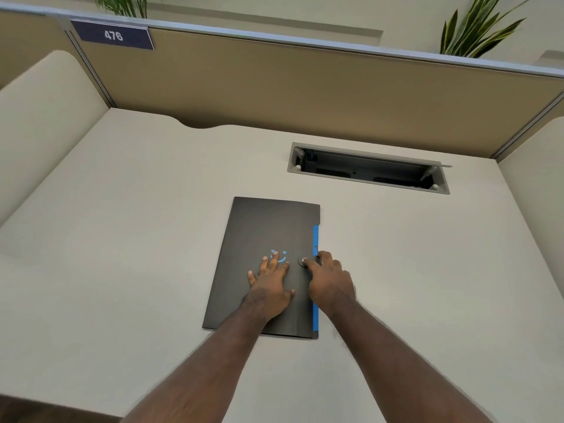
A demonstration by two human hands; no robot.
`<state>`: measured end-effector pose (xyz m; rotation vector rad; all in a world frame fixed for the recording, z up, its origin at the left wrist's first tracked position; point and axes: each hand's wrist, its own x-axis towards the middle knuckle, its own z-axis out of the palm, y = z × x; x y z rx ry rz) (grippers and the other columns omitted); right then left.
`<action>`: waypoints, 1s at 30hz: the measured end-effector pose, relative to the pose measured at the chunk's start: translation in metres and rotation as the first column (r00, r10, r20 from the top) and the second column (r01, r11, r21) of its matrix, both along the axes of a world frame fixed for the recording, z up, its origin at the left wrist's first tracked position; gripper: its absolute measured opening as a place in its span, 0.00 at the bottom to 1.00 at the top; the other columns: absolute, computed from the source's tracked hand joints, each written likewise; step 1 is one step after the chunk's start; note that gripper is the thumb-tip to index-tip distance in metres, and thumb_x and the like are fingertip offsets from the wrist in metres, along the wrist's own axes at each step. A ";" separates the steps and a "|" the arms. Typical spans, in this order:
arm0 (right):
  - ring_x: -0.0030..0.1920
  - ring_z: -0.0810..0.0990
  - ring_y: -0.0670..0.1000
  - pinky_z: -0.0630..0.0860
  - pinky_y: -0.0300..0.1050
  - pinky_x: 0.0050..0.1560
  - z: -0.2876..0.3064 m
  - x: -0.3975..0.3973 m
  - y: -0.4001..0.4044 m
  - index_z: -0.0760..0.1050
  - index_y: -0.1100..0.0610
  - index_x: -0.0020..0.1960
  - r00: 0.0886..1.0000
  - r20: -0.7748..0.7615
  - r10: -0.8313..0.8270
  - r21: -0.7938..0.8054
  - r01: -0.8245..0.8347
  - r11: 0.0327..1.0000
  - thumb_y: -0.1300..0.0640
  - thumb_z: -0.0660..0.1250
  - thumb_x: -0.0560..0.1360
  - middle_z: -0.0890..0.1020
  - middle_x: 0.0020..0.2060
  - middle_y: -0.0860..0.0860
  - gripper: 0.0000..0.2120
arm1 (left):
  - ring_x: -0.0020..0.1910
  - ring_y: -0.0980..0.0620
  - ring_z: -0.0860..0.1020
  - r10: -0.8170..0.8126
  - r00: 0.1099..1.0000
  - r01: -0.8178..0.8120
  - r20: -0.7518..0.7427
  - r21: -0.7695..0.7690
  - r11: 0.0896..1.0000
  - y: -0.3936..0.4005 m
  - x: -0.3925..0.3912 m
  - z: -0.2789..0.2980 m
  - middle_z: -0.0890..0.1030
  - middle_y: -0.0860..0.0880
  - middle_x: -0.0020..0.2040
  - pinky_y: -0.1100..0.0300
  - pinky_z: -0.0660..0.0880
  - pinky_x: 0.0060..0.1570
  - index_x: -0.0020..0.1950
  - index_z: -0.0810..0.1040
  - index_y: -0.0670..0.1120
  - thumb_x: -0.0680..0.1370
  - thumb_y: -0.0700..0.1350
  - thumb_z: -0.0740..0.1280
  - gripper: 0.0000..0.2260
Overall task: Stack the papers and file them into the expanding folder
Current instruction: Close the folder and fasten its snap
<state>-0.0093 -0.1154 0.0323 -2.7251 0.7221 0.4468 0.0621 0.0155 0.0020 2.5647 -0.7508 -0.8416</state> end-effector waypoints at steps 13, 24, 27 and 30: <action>0.65 0.68 0.56 0.69 0.49 0.63 -0.005 -0.037 0.038 0.66 0.54 0.69 0.942 0.025 -0.336 0.395 0.299 0.869 0.54 0.60 0.73 0.72 0.65 0.51 0.24 | 0.61 0.42 0.71 0.587 0.757 -0.627 0.288 0.065 0.776 0.103 0.011 0.002 0.73 0.45 0.62 0.46 0.67 0.57 0.64 0.76 0.48 0.74 0.49 0.63 0.18; 0.53 0.82 0.50 0.79 0.46 0.56 -0.014 -0.032 0.024 0.75 0.55 0.59 0.810 -0.018 -0.587 0.666 0.447 0.597 0.51 0.68 0.62 0.82 0.58 0.51 0.25 | 0.48 0.47 0.80 0.761 0.514 -0.857 -0.395 -0.263 0.443 0.103 0.026 0.007 0.82 0.48 0.49 0.56 0.74 0.43 0.55 0.78 0.46 0.74 0.37 0.59 0.14; 0.48 0.81 0.52 0.74 0.39 0.46 -0.010 -0.032 0.015 0.72 0.58 0.47 0.719 -0.080 -0.690 0.769 0.485 0.416 0.54 0.71 0.64 0.82 0.48 0.51 0.15 | 0.42 0.50 0.80 0.721 0.505 -0.863 -0.474 -0.293 0.412 0.108 0.031 0.015 0.84 0.49 0.44 0.59 0.74 0.39 0.49 0.82 0.46 0.73 0.34 0.56 0.16; 0.40 0.84 0.45 0.76 0.33 0.36 0.003 -0.030 0.015 0.81 0.57 0.50 0.726 -0.060 -0.685 0.851 0.396 0.345 0.65 0.68 0.73 0.86 0.43 0.49 0.08 | 0.43 0.50 0.81 0.698 0.480 -0.877 -0.531 -0.313 0.365 0.115 0.039 0.020 0.85 0.50 0.45 0.57 0.76 0.42 0.48 0.82 0.48 0.75 0.34 0.57 0.16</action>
